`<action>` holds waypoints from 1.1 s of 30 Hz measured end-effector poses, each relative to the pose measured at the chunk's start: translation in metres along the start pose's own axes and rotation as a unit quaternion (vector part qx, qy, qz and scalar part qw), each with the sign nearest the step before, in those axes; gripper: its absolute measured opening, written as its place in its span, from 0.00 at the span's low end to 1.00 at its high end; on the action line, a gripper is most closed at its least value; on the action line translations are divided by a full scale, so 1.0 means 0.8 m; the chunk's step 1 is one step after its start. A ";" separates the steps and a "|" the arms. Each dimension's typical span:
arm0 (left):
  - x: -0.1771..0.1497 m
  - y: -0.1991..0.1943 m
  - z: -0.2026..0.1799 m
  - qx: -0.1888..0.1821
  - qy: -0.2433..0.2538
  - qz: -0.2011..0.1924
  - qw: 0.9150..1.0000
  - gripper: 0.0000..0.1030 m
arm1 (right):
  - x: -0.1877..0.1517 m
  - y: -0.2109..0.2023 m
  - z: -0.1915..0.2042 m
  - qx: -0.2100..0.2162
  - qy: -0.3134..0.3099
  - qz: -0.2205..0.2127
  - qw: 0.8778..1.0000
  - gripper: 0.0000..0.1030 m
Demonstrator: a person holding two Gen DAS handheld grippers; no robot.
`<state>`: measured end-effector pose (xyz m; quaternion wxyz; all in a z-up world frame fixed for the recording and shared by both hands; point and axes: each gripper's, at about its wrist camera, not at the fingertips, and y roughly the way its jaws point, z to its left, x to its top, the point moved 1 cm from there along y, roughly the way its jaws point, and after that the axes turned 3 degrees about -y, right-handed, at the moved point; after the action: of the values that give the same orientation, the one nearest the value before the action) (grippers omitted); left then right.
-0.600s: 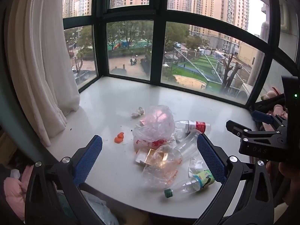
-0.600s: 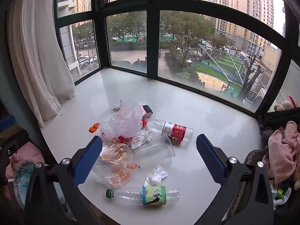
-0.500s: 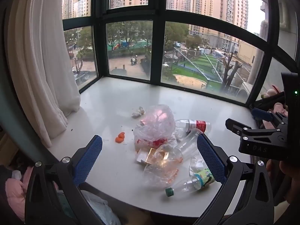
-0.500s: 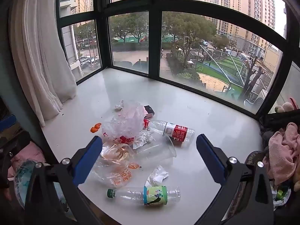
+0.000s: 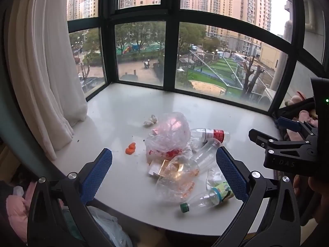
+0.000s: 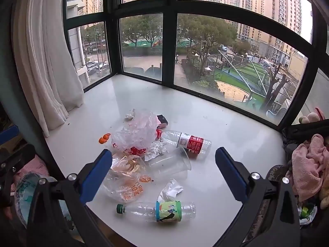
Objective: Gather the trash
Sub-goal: 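Move both tools toward the clear plastic bag on the sill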
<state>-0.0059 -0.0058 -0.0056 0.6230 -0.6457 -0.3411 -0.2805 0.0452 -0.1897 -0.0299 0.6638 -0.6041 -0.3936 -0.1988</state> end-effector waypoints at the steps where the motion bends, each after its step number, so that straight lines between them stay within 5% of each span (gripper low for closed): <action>1: 0.000 0.000 -0.001 0.001 0.000 0.001 1.000 0.96 | 0.000 -0.001 0.000 0.000 0.001 0.000 1.000 0.94; 15: -0.008 0.015 0.019 -0.007 0.002 0.013 1.000 0.96 | -0.004 0.021 -0.022 0.041 0.036 0.024 0.998 0.94; 29: -0.020 0.060 0.023 -0.020 0.008 0.037 0.999 0.96 | -0.001 0.052 -0.027 0.069 0.007 0.030 0.997 0.94; 33: -0.027 0.077 0.023 -0.037 0.018 0.048 0.998 0.96 | -0.003 0.061 -0.017 0.111 -0.029 0.016 0.993 0.94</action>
<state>0.0282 0.0109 -0.0615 0.6172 -0.6788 -0.2879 -0.2745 0.0837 -0.1936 -0.0632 0.7180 -0.5388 -0.4224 -0.1256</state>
